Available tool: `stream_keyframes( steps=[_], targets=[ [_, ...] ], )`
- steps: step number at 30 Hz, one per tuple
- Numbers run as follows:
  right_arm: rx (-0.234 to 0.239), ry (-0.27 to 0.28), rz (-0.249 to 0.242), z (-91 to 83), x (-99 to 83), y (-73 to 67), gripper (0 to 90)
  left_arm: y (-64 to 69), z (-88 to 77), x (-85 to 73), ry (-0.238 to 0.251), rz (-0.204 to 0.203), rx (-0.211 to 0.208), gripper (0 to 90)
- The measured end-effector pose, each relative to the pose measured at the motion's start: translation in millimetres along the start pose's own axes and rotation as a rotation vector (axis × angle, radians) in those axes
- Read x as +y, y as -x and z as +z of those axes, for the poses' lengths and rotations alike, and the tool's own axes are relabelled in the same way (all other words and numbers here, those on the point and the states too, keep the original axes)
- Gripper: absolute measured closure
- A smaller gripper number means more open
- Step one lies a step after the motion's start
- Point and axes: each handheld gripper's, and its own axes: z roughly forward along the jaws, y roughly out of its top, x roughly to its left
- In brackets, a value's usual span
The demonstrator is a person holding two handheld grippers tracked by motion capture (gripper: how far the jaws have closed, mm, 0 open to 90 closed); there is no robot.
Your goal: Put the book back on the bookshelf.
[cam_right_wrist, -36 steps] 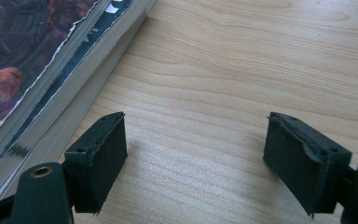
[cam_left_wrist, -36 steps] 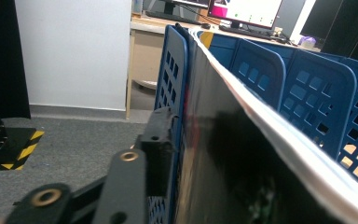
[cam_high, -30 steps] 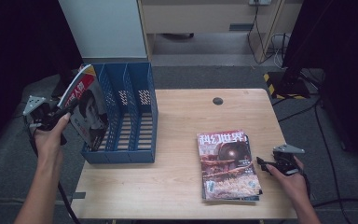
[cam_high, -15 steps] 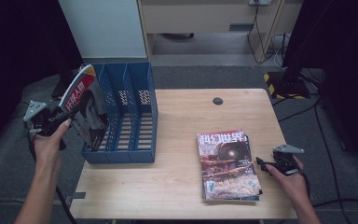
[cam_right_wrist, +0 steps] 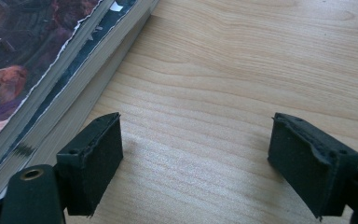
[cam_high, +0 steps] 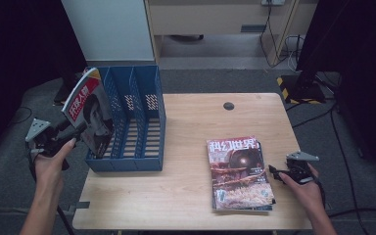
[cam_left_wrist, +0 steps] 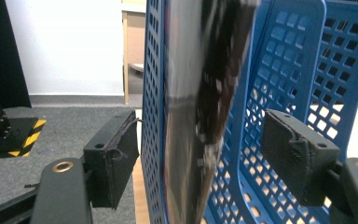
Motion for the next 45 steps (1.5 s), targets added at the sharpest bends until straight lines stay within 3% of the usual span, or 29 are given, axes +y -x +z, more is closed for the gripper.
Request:
stream_keyframes(
  steps=[12,21,33,45],
  targets=[
    [0.003,-0.003,0.003,0.2,0.2,-0.8,16.7,2.7,-13.6,-29.0,-0.024,-0.017,-0.005,25.7],
    [0.005,-0.003,0.002,0.1,0.1,-1.5,16.4,7.9,-25.4,-41.1,-0.050,0.020,-0.019,25.6],
    [0.003,-0.003,0.005,0.0,0.1,-1.9,16.4,33.0,-34.1,-51.5,-0.072,0.068,-0.084,25.5],
    [0.003,-0.004,0.008,-0.1,0.0,-2.3,16.3,62.6,-19.4,-54.3,-0.116,0.106,-0.160,24.4]
  ],
)
